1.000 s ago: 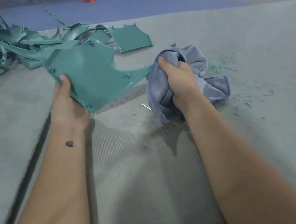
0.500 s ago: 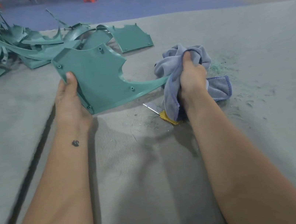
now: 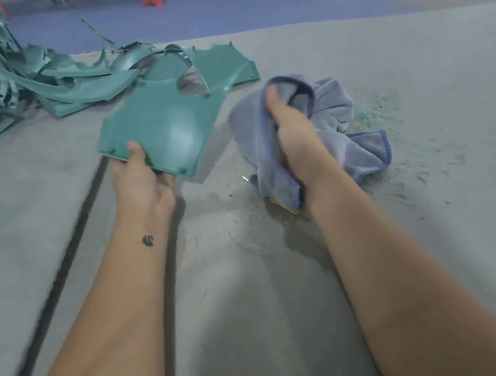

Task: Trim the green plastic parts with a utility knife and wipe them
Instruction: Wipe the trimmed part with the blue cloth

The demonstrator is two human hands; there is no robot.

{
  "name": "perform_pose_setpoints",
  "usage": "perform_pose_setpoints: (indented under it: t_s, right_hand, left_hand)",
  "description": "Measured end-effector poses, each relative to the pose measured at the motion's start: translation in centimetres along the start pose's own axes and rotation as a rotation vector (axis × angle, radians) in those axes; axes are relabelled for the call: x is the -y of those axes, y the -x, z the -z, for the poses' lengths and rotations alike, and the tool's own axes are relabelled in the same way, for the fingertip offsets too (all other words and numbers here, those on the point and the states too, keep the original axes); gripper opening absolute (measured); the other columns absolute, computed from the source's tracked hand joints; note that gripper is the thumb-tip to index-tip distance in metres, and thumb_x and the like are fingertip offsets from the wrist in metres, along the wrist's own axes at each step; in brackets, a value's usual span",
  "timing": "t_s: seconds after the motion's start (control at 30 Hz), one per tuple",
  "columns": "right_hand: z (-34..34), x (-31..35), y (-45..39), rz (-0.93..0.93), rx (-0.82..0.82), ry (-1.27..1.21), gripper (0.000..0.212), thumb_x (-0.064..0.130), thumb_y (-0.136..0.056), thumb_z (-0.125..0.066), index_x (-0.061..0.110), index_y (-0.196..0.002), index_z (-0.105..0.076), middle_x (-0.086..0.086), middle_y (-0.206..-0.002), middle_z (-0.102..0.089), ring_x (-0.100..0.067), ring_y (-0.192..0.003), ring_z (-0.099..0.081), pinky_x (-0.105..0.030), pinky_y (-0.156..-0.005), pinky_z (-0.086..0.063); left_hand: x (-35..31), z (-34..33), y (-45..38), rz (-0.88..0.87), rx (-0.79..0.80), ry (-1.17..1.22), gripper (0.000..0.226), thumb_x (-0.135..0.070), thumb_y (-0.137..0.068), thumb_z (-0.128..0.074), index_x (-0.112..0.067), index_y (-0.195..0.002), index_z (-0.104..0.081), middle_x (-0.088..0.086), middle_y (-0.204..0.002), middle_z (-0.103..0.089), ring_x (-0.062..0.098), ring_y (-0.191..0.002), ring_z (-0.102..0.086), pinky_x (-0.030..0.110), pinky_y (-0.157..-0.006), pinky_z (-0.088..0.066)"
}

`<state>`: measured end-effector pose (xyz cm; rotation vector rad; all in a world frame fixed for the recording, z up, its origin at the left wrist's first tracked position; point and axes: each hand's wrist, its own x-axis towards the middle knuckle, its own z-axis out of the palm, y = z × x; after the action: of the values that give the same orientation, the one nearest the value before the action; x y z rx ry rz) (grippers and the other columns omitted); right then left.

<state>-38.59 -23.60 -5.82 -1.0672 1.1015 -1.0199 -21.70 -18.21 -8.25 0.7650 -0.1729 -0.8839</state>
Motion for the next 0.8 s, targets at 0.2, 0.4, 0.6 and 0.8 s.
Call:
perform_pose_setpoints:
  t_s: [0.2, 0.4, 0.6, 0.8]
  right_hand:
    - [-3.0, -2.1, 0.6, 0.285, -0.077, 0.186, 0.042, 0.035, -0.100, -0.047, -0.001, -0.119, -0.058, -0.014, -0.118, -0.064, -0.027, -0.112, -0.059, -0.039, -0.099, -0.044]
    - [-1.1, -0.8, -0.5, 0.352, -0.349, 0.184, 0.048, 0.042, -0.102, -0.039, 0.011, -0.067, -0.048, 0.002, -0.058, -0.050, -0.014, -0.055, -0.047, -0.031, -0.059, -0.041]
    - [-0.8, -0.5, -0.3, 0.140, -0.144, -0.090, 0.043, 0.047, -0.101, -0.036, 0.020, -0.081, -0.062, 0.018, -0.062, -0.068, -0.002, -0.065, -0.066, -0.015, -0.050, -0.046]
    - [-1.7, -1.5, -0.2, 0.371, -0.171, 0.173, 0.027, 0.033, -0.101, -0.047, 0.011, -0.088, -0.056, 0.001, -0.083, -0.060, -0.012, -0.075, -0.056, -0.020, -0.063, -0.041]
  left_hand:
    - [1.8, -0.8, 1.3, 0.095, 0.225, -0.106, 0.046, 0.002, -0.096, -0.050, -0.013, -0.139, -0.044, 0.011, -0.128, -0.062, 0.021, -0.099, -0.068, 0.033, -0.069, -0.060]
    - [2.3, -0.5, 2.0, -0.165, 0.223, -0.567, 0.103, -0.015, -0.062, -0.086, -0.045, -0.136, -0.021, 0.009, -0.130, -0.053, 0.024, -0.108, -0.064, 0.041, -0.076, -0.057]
    - [2.5, -1.3, 3.1, -0.002, 0.322, -0.315, 0.026, -0.001, -0.087, -0.066, -0.012, -0.110, -0.061, 0.004, -0.091, -0.074, 0.020, -0.081, -0.073, 0.027, -0.063, -0.058]
    - [1.4, -1.3, 2.8, 0.040, 0.280, -0.346, 0.013, -0.012, -0.093, -0.060, -0.017, -0.105, -0.062, 0.000, -0.083, -0.074, 0.020, -0.074, -0.073, 0.027, -0.060, -0.057]
